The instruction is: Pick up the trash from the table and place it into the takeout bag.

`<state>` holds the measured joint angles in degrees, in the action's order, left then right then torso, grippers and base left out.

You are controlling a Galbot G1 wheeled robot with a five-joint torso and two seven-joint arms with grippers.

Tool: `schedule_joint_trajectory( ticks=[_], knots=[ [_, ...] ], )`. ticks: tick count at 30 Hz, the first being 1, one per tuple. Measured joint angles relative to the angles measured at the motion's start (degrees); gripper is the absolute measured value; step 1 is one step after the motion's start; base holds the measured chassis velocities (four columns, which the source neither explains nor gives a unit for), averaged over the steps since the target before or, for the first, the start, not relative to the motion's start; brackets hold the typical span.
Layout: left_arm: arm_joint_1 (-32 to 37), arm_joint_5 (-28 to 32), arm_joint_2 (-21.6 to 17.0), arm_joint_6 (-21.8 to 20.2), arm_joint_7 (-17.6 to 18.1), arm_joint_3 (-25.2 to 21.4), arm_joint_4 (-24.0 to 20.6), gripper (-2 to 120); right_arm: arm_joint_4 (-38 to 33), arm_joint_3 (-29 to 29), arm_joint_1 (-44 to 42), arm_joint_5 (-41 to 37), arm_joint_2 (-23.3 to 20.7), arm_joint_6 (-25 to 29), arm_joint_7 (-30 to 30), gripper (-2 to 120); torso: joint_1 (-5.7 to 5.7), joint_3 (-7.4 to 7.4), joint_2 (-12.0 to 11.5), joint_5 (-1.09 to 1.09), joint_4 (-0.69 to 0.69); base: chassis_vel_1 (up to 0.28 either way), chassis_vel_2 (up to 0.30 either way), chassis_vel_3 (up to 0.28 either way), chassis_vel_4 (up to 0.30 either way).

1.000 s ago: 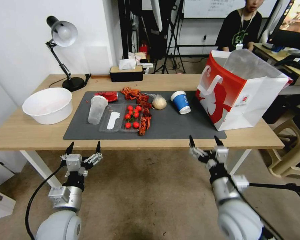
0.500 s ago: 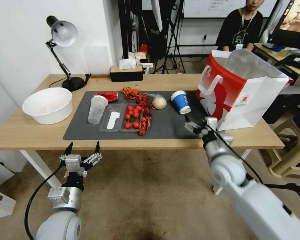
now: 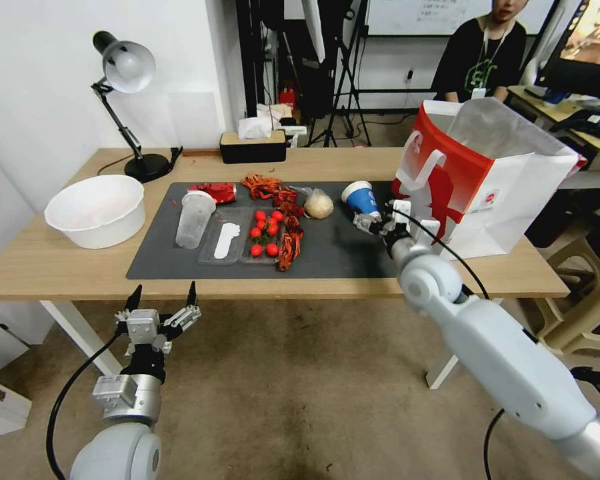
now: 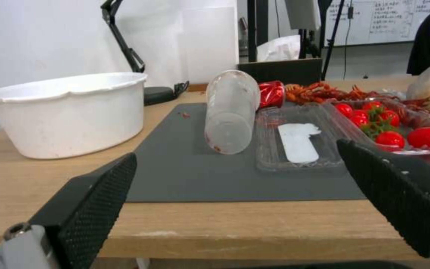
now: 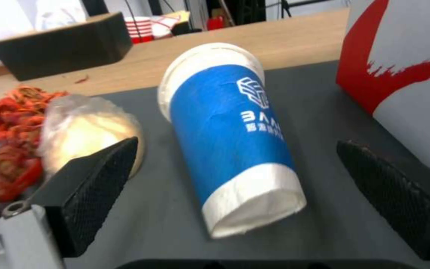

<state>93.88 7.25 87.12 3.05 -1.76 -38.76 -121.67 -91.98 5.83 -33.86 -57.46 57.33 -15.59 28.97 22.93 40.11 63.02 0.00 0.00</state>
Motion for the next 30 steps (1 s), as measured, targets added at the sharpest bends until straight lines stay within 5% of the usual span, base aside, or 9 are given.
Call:
schedule_joint_trajectory(
  ticks=[10,30],
  knots=[
    [0.0,0.0,0.1,0.3,0.0,-0.2,-0.1,100,7.6,4.0,4.5,-1.6,2.1,-0.7,0.3,92,0.0,0.0,0.0,0.01,0.0,0.0,0.0,0.0,0.0],
    [0.1,0.2,0.1,0.8,0.1,-0.4,0.0,100,6.4,4.1,3.4,-1.4,2.7,-0.1,0.7,24,-0.01,-0.01,0.0,0.01,0.01,0.0,0.0,0.0,0.0]
  ],
)
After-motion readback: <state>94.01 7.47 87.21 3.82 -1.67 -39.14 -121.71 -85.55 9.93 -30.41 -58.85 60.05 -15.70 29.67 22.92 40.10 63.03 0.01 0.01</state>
